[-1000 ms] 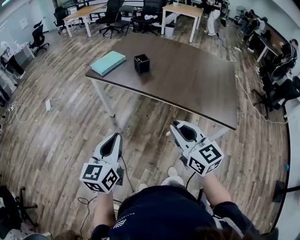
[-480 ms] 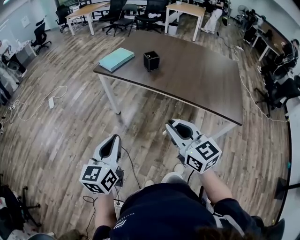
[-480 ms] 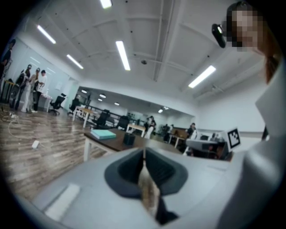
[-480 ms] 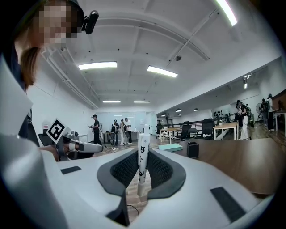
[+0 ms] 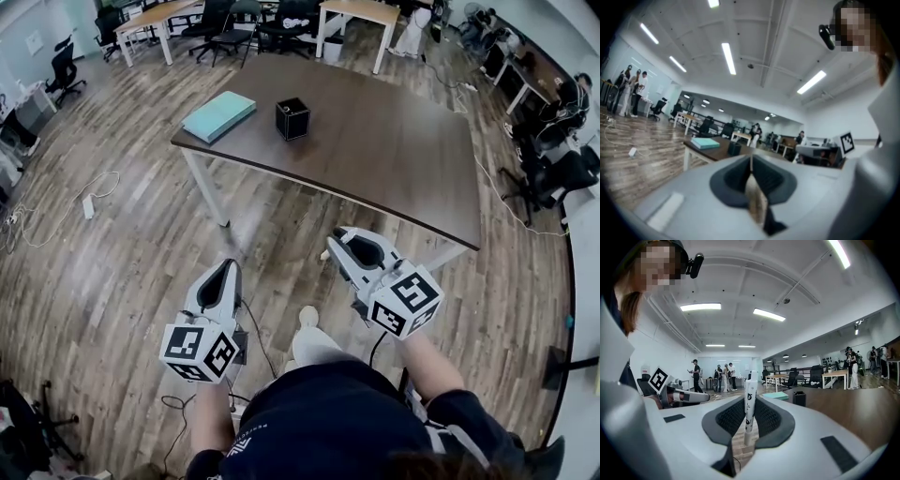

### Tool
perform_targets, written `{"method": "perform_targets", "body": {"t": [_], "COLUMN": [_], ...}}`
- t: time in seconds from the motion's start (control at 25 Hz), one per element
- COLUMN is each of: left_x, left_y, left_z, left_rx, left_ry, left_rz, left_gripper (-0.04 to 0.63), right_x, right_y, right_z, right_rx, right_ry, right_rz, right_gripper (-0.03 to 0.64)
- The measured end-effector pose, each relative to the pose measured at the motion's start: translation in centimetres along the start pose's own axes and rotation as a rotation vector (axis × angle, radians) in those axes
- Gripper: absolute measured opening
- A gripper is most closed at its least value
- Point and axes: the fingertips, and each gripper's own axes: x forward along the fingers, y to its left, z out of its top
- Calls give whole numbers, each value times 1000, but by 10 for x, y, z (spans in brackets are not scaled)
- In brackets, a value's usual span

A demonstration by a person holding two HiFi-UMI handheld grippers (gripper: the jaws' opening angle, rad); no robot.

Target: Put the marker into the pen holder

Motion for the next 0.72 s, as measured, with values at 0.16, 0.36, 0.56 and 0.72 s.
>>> {"method": "perform_targets", "body": {"t": [0.16, 0.36, 0.56, 0.72], "left_x": [27, 68, 109, 139], "left_y": [20, 47, 57, 66], "left_z": [12, 25, 35, 39], "left_rx": [22, 26, 10, 1], "left_ry": [-6, -8, -19, -30], "left_rz": [50, 94, 113, 116], "left_gripper": [14, 14, 12, 12], "right_x": [30, 74, 102, 121], "right_y": [-26, -54, -89, -113], "right_z": [2, -1, 4, 5], "right_rx": [28, 22, 22, 21], "right_ry": [-9, 11, 22, 18], "right_rz": [16, 67, 97, 110], "right_gripper": [47, 47, 48, 48]}}
